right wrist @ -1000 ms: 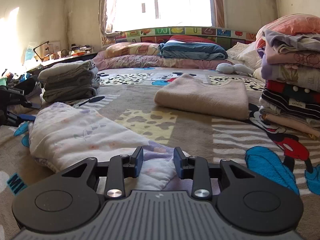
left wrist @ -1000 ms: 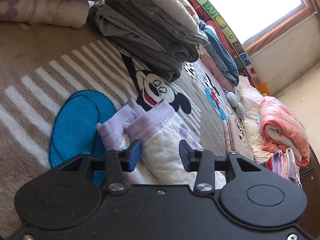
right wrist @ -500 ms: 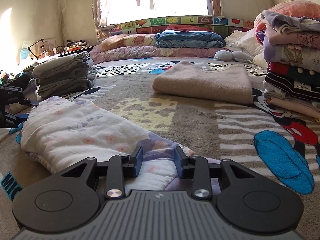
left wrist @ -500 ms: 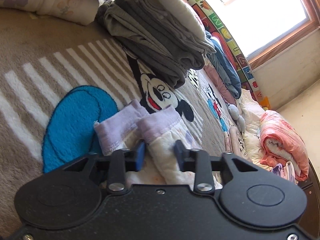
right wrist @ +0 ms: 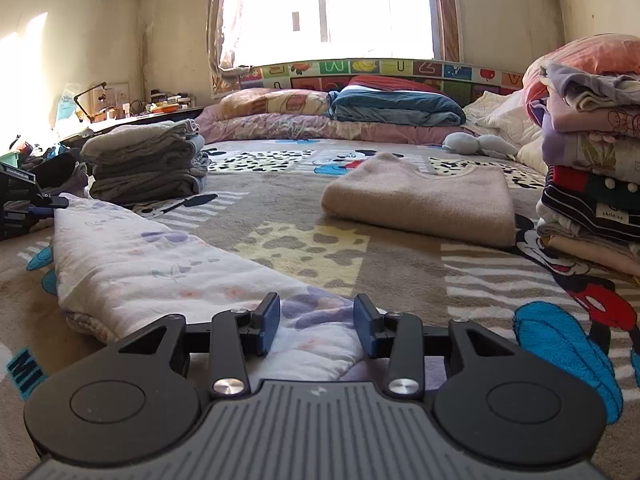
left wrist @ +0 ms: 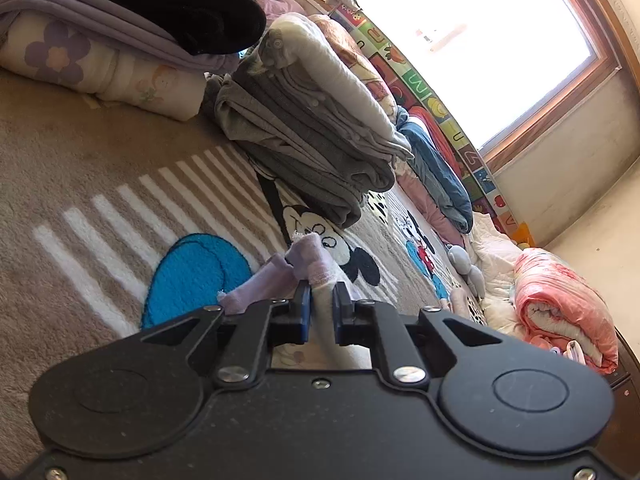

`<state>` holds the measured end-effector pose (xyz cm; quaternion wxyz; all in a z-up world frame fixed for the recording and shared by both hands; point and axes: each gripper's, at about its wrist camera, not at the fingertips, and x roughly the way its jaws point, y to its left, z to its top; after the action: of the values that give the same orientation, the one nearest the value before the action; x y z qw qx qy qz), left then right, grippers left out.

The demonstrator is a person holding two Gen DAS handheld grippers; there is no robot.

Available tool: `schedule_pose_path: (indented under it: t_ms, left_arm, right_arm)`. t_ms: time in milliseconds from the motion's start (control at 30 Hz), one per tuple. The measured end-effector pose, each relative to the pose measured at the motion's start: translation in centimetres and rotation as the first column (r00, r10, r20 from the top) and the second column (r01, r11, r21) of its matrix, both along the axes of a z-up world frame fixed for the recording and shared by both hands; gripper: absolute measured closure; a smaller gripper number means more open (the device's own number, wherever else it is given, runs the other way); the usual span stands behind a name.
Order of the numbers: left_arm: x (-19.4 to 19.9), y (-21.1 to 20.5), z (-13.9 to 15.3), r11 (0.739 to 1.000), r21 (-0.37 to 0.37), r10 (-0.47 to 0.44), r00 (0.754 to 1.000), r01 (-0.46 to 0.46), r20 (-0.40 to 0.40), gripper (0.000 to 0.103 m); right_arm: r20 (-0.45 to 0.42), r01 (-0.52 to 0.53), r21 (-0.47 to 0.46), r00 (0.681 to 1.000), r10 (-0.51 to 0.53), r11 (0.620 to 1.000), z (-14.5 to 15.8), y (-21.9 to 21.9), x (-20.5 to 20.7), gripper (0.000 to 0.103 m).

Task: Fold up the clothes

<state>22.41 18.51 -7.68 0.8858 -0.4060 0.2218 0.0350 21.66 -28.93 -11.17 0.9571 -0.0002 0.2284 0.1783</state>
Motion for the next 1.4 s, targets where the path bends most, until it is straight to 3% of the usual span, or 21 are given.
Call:
schedule_pose_path:
  t_ms: [233,333,367,467,533,700,800,833,867,900,933,967,1000,1067,1133,1233,1300,1400]
  left_arm:
    - [0.2,0.1,-2.3,1.000,0.013,0.015,0.991,-0.014,-0.136,0.090]
    - [-0.4,0.2,-1.6,0.999,0.040,0.037,0.991,-0.032,-0.128,0.084]
    - [-0.9,-0.1,-0.9,0.995,0.081,0.064,0.992,-0.055,-0.113,0.085]
    - [-1.6,-2.0,1.5,0.942,0.325,0.110,0.991,-0.081,-0.070,0.084]
    - [-1.5,-3.7,2.8,0.899,0.435,0.069,0.998,-0.056,-0.014,0.084]
    - [0.2,-7.2,3.1,0.840,0.538,-0.098,0.995,0.073,0.018,0.082]
    - [0.8,-8.2,2.9,0.833,0.534,-0.195,0.980,0.148,0.034,0.077]
    - [1.2,-8.9,2.9,0.818,0.547,-0.232,0.972,0.179,0.029,0.076]
    - [1.6,-9.8,2.7,0.793,0.565,-0.278,0.960,0.229,0.002,0.068]
    - [2.3,-10.8,1.9,0.743,0.590,-0.328,0.941,0.315,-0.089,0.056]
    - [3.3,-12.0,0.6,0.674,0.609,-0.360,0.906,0.417,-0.222,0.045]
    - [3.6,-12.7,-0.5,0.628,0.623,-0.368,0.884,0.466,-0.290,0.045]
    - [3.4,-12.6,-0.7,0.634,0.624,-0.358,0.889,0.456,-0.286,0.045]
    - [2.1,-10.7,1.2,0.727,0.582,-0.316,0.930,0.364,-0.187,0.058]
    - [0.6,-8.2,3.1,0.820,0.514,-0.249,0.966,0.251,-0.074,0.058]
    - [-0.6,-3.5,3.1,0.934,0.328,-0.140,0.990,0.138,-0.019,0.058]
    - [-1.0,-0.9,2.2,0.979,0.183,-0.087,0.996,0.089,-0.019,0.059]
    - [-1.1,1.1,0.6,0.999,-0.002,-0.054,0.997,0.054,-0.048,0.059]
  right_arm:
    - [-0.050,0.003,-0.001,0.999,-0.003,1.000,-0.6,-0.3,0.6,0.057]
    - [-0.038,0.007,-0.003,0.999,-0.007,1.000,-0.3,-0.4,0.3,0.058]
    - [-0.023,0.008,-0.008,1.000,-0.008,1.000,-0.1,-0.3,0.1,0.057]
    - [0.042,0.033,-0.032,0.999,-0.032,0.999,1.0,-0.4,-1.2,0.057]
    - [0.083,0.031,-0.036,0.996,-0.028,0.999,1.8,-0.2,-2.1,0.057]
    - [0.127,-0.042,-0.063,0.991,0.050,0.997,2.6,2.0,-3.1,0.057]
    - [0.109,-0.089,-0.079,0.989,0.098,0.993,2.2,3.4,-2.7,0.056]
    - [0.095,-0.107,-0.084,0.989,0.115,0.991,1.9,3.9,-2.5,0.055]
    - [0.063,-0.125,-0.097,0.989,0.131,0.987,1.6,4.4,-2.1,0.053]
    - [0.003,-0.142,-0.107,0.990,0.143,0.984,0.9,4.7,-1.5,0.052]
    - [-0.067,-0.157,-0.105,0.986,0.150,0.982,0.1,4.9,-0.7,0.052]
    - [-0.101,-0.164,-0.098,0.983,0.154,0.982,-0.3,4.9,-0.4,0.052]
    - [-0.095,-0.164,-0.087,0.983,0.155,0.983,-0.1,4.7,-0.6,0.052]
    - [-0.077,-0.165,-0.066,0.984,0.160,0.984,0.2,4.4,-1.2,0.052]
    - [-0.038,-0.175,-0.046,0.984,0.173,0.984,0.4,4.0,-2.1,0.052]
    - [0.037,-0.167,-0.021,0.985,0.167,0.986,1.3,3.6,-3.1,0.052]
    - [0.079,-0.172,-0.005,0.982,0.172,0.985,2.1,3.6,-3.2,0.052]
    - [0.042,-0.172,-0.029,0.984,0.173,0.985,1.6,4.2,-2.7,0.051]
